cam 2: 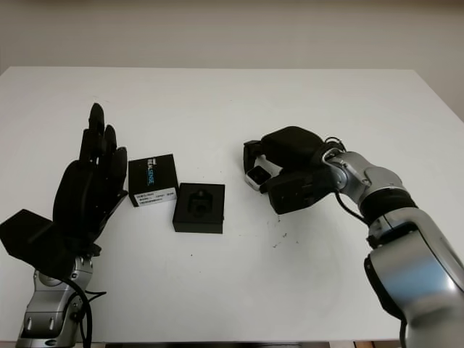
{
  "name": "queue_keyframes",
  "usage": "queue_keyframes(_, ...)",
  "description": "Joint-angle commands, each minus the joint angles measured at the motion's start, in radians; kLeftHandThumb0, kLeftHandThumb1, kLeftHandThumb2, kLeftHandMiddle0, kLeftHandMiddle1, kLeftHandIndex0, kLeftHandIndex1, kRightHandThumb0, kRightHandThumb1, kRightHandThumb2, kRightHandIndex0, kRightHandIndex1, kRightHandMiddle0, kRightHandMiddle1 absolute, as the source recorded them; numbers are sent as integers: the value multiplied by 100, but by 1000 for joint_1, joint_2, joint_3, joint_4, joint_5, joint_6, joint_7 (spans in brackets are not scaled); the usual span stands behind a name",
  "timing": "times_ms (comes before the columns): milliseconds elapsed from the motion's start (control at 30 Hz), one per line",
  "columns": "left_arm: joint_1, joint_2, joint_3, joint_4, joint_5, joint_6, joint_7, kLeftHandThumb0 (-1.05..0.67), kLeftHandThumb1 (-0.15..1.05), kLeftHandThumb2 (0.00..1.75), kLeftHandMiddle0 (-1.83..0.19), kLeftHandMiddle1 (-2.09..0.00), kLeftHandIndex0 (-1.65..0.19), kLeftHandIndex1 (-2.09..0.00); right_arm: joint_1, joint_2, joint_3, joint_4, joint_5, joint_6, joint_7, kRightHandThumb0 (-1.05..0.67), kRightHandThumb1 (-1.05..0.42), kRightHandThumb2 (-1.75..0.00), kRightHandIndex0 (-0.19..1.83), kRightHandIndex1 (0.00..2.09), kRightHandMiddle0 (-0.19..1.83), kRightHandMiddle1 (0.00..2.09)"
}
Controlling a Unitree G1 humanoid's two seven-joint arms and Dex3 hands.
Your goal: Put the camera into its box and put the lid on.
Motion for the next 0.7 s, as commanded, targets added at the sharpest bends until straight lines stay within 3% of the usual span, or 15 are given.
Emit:
queue_keyframes(0,-8,0,-2,-5,7,-11,4,-76,105,52,19,0,19,0,-1,-4,4,-2,-6,10,-1,-35,-92,-6,55,16,39,149)
queue_keyframes(133,-2,-1,-3,-11,4,-9,3,-76,105,53,19,0,19,0,4,0,-4,0,5,27,8,-34,-92,-6,53,16,38,149)
queue_keyframes(433,11,-10,-12,-23,9,-5,11,-76,105,53,19,0,19,0,44,74,-190,-1,270,183,160,-32,-89,-5,38,7,42,150)
queue_keyframes(667,22,-22,-23,-27,4,-9,7,-74,105,54,19,0,19,0,66,79,-236,-82,329,254,215,-33,-89,-5,30,3,40,153)
